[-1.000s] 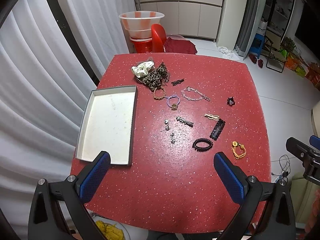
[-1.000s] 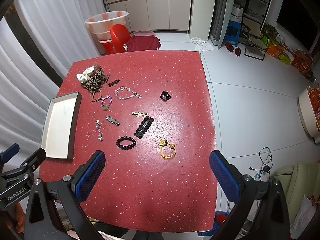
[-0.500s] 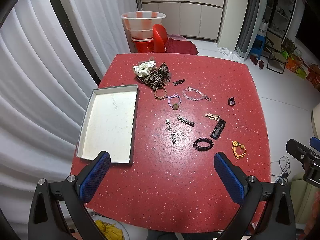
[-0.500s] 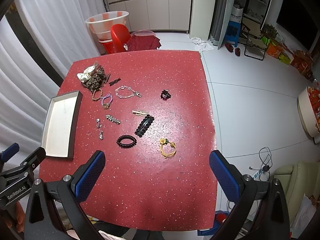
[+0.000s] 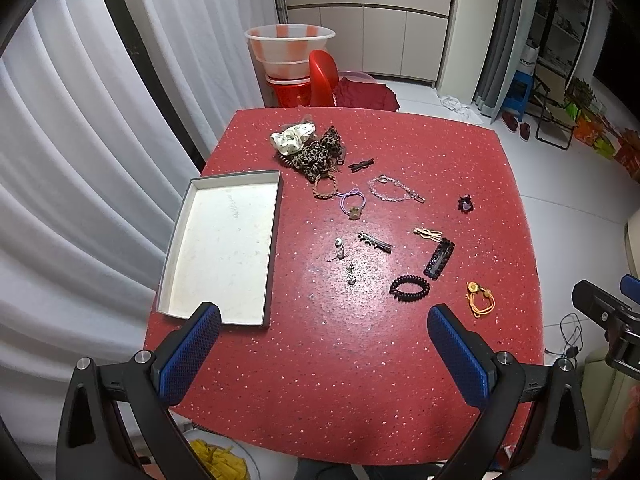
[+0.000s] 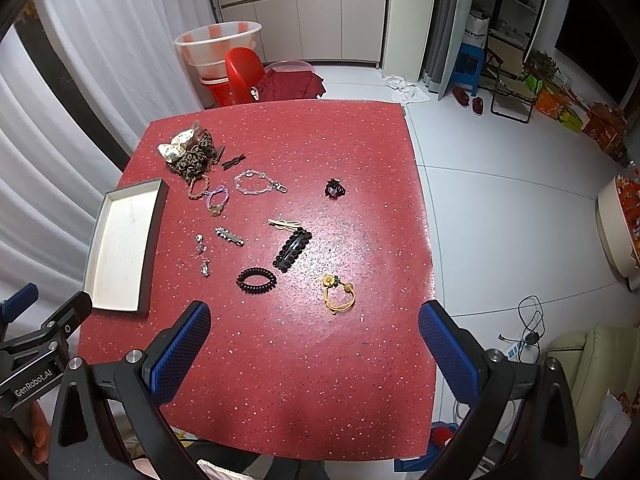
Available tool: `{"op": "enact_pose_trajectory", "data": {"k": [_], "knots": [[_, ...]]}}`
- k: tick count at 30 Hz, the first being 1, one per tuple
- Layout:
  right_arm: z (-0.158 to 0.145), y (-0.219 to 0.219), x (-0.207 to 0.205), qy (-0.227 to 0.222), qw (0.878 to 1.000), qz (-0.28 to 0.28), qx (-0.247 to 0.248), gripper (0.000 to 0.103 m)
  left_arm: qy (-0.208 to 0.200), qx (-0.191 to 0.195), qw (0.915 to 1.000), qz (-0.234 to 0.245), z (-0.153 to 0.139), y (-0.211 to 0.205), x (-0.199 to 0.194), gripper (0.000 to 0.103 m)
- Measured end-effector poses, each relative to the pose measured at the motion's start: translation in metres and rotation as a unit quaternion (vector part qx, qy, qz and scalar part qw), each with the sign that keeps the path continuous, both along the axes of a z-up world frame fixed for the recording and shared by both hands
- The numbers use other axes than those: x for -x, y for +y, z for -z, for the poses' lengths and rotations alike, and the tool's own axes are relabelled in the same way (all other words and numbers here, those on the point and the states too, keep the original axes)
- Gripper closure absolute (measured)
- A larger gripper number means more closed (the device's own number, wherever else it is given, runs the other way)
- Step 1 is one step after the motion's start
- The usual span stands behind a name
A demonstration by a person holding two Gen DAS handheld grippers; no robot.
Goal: Organize jewelry
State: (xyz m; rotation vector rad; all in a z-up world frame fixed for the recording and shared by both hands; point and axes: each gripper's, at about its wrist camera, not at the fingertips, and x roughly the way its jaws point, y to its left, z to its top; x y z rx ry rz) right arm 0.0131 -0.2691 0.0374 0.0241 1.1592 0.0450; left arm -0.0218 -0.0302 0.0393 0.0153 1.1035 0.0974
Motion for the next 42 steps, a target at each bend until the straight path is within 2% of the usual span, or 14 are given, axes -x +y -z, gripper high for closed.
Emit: {"op": "enact_pose_trajectory", "data": {"k": [30,35,42], "knots": [[0.002,0.005,-0.002,0.009,1.0,-0.002,0.001,0.0,0.01,0.003,0.9999,-0.001,0.006,0.002,0.0,0.0],[0.01,0.001,-0.002,0.02,1.0,0.004,-0.005,0.0,0.027,0.011,0.9996,0.001,0.016,0.004,-0.002,0.0],[0.041,-0.012,0.001,0.055,0.998,0.016,-0.021,0.0,0.057,0.014,0.9982,-0.007,0.048,0.01,-0.005,0.0]]}}
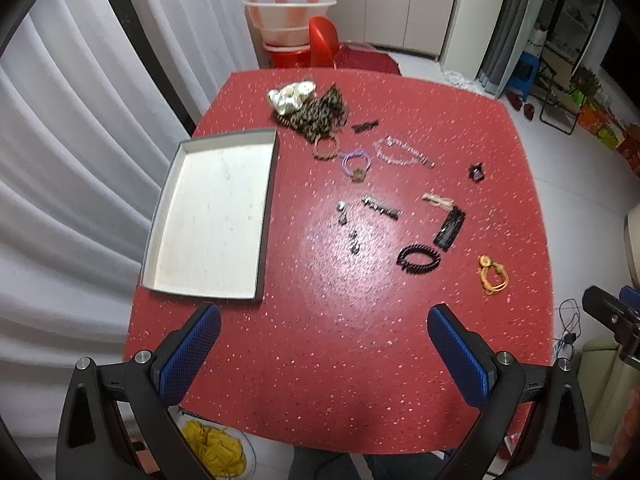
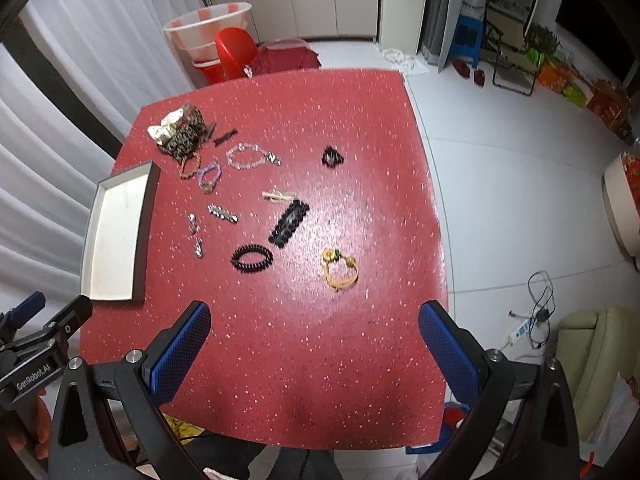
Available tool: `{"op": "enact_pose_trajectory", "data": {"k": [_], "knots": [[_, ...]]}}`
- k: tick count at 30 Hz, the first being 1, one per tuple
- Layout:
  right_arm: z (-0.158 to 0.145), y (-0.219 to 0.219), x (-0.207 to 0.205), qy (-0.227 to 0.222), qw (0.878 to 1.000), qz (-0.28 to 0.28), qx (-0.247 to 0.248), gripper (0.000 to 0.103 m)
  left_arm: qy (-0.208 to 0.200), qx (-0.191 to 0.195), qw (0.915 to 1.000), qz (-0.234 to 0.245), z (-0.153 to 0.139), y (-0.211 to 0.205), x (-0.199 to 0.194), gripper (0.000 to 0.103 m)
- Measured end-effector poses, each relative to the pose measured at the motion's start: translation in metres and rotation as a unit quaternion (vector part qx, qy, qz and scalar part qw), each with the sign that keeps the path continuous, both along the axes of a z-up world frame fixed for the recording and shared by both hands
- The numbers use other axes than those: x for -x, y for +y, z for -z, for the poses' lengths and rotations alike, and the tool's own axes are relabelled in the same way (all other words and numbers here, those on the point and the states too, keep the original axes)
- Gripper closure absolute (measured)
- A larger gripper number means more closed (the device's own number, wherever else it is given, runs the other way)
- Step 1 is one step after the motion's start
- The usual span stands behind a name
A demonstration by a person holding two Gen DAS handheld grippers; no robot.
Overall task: Organize jewelry
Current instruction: 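Grasp the silver charm pendant with the left tool while the right tool grasps the yellow flower hair tie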
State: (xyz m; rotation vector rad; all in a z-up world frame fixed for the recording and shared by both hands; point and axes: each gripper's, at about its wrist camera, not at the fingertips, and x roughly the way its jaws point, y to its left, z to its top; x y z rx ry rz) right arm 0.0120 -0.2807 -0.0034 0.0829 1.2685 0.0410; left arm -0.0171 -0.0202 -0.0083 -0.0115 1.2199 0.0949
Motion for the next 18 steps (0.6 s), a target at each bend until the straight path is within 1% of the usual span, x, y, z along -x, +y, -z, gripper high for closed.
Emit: {"op": "enact_pose_trajectory", "data": {"k": [3,7,13,18], "knots": [[0.02,-0.005,0.001,0.021,1.0,0.005,-0.01,0.0,0.014,0.003,0.9999,-0.008,0.018,0.001,-0.003,0.0],[0.046,-0.011,-0.001,0.041,0.999,0.008,-0.008,0.0,0.03,0.02,0.9993,-0.008,0.045,0.0,-0.011,0.0],[0.083,-0.018,-0.014,0.058,0.998,0.01,0.001,0.0,0.042,0.039,0.9983,-0.013,0.088,-0.003,-0.03,0.0],[0.12,-0.022,-0.028,0.073,0.997,0.012,0.006,0.0,0.044,0.045,0.9978,-0.022,0.125,-0.006,-0.049,0.0]]}}
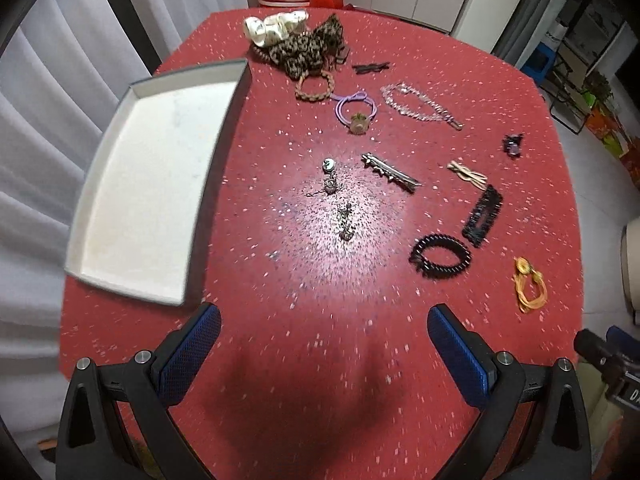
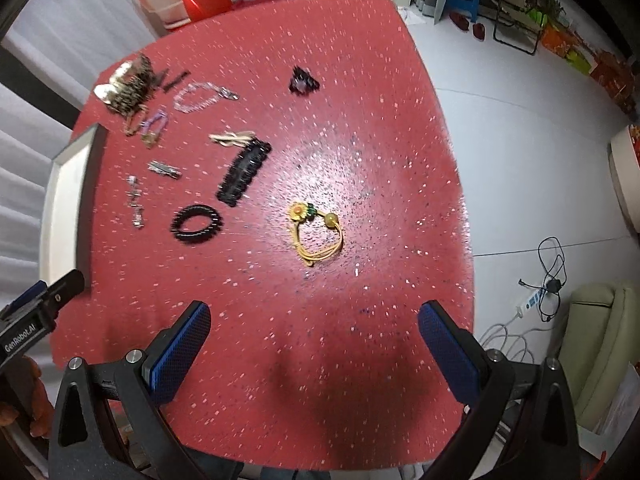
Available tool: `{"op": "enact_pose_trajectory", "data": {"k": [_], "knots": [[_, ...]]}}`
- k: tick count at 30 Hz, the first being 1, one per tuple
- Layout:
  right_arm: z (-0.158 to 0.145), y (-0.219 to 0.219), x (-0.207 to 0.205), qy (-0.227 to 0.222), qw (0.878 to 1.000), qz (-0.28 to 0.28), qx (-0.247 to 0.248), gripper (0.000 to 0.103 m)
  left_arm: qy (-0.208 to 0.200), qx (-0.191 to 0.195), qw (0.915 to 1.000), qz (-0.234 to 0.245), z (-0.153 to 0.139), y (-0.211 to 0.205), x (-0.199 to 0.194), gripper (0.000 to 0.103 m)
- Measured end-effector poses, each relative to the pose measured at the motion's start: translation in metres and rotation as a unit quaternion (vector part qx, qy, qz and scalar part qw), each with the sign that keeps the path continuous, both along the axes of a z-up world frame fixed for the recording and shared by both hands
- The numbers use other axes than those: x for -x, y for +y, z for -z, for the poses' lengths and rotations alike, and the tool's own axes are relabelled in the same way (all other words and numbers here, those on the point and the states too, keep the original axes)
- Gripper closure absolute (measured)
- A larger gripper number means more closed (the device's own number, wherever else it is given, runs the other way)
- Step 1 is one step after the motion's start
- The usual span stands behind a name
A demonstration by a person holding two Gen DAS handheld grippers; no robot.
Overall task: Organize jewelry
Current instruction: 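Grasp the silver charm pendant with the left tool while the right tool grasps the yellow flower hair tie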
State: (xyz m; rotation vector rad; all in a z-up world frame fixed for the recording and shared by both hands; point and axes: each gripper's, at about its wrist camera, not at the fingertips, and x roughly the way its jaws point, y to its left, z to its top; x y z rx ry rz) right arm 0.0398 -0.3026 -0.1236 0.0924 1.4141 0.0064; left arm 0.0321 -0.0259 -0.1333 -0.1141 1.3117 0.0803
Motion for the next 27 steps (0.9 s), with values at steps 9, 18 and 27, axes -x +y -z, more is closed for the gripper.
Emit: {"op": "enact_pose_trajectory", "data": {"k": [9,18,27], "knots": [[0.068,0.003,-0.021,0.008,0.999,-0.018,0.026,0.0,-0.016,-0.001,0.9998,-0.012,0.053,0.003,-0.036,0.0],[0.093,0.003,-0.035,-0.009,0.998,-0.027,0.048,0.0,-0.019,-0.01,0.9998,-0.002,0.083,-0.008,-0.06,0.012],[0.099,0.011,-0.04,-0.019,0.998,-0.038,0.048,0.0,-0.036,-0.013,0.9993,0.002,0.086,-0.016,-0.065,0.024]]}}
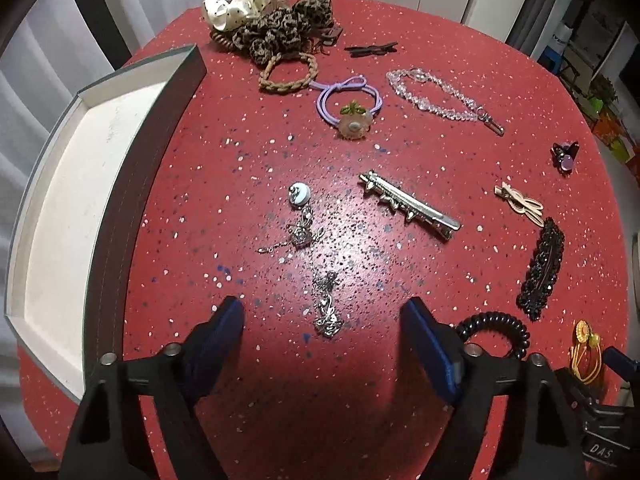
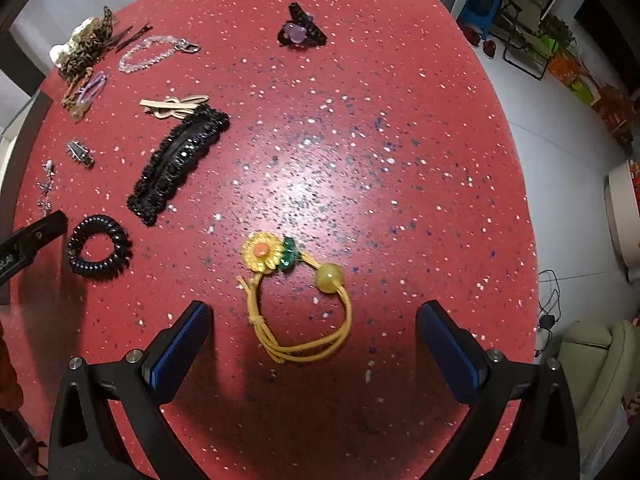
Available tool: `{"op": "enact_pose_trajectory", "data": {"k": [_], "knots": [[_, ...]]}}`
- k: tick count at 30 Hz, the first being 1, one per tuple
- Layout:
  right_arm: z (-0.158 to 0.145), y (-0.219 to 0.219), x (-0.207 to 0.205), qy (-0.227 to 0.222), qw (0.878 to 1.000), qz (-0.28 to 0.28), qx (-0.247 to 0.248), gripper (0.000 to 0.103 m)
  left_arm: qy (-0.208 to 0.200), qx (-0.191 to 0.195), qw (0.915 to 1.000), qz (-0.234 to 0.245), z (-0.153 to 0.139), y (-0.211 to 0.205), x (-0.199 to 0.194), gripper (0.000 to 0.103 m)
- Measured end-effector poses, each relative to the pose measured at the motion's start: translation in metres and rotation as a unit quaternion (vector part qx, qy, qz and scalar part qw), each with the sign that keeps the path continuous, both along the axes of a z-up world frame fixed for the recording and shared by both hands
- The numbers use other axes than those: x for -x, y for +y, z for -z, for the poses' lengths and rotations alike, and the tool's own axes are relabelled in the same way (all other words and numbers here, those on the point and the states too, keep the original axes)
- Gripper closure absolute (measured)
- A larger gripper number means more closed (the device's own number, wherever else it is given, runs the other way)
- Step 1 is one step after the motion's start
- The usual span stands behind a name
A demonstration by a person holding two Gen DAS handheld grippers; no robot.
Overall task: Organize jewelry
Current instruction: 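Grasp the silver charm pendant with the left tool while the right tool grasps the yellow flower hair tie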
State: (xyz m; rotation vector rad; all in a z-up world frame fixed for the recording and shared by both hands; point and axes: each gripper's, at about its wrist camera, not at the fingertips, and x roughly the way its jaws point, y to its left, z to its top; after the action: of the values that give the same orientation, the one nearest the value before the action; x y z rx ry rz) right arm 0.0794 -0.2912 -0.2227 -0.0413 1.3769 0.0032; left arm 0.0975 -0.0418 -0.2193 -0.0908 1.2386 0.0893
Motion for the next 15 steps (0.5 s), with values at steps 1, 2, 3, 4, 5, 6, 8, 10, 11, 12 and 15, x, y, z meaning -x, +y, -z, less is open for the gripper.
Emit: {"op": "enact_pose_trajectory", "data": {"k": [1,2,3,4,5,6,8,10,11,12,15], "knots": [[0.0,0.0,0.0,0.0,1.0,0.001,-0.001,0.0,-0.004,0.0,1.0,0.003,-0.002,-0.001,0.0,0.033],[0.0,0.0,0.001,0.001,1.0,0.003,-0.003,0.0,-0.006,0.001,1.0,0.006,-0.003,-0.003,0.001,0.042],[0.0,0.0,0.001,0.0,1.0,0.004,-0.003,0.001,-0.007,0.002,0.9999,0.011,-0.005,-0.006,0.0,0.046],[0.0,-0.001,0.002,-0.002,1.0,0.006,-0.004,0.003,-0.008,0.001,0.9999,0.014,-0.006,-0.008,-0.001,0.057],[-0.002,-0.001,0.002,-0.004,1.0,0.005,-0.005,0.005,-0.007,0.002,0.9999,0.014,-0.008,-0.012,-0.002,0.066],[-0.002,0.0,0.005,-0.005,1.0,0.004,-0.006,0.008,-0.004,0.003,0.9999,0.012,-0.011,-0.014,-0.002,0.068],[-0.004,0.001,0.006,-0.009,1.0,0.003,-0.008,0.014,-0.002,0.006,1.0,0.006,-0.013,-0.016,-0.003,0.091],[-0.005,0.004,0.005,-0.013,1.0,0.001,-0.009,0.027,0.001,0.02,0.9998,0.006,-0.014,-0.013,-0.003,0.091],[-0.006,0.005,0.004,-0.015,1.0,-0.002,-0.007,0.032,0.003,0.027,0.9996,0.008,-0.014,-0.009,0.0,0.091],[-0.01,0.007,0.002,-0.017,1.0,-0.006,-0.01,0.043,0.003,0.031,0.9995,0.011,-0.015,-0.009,0.001,0.091],[-0.014,0.01,0.0,-0.018,1.0,-0.015,-0.015,0.086,-0.001,0.038,0.9991,0.018,-0.016,0.0,0.011,0.091]]}}
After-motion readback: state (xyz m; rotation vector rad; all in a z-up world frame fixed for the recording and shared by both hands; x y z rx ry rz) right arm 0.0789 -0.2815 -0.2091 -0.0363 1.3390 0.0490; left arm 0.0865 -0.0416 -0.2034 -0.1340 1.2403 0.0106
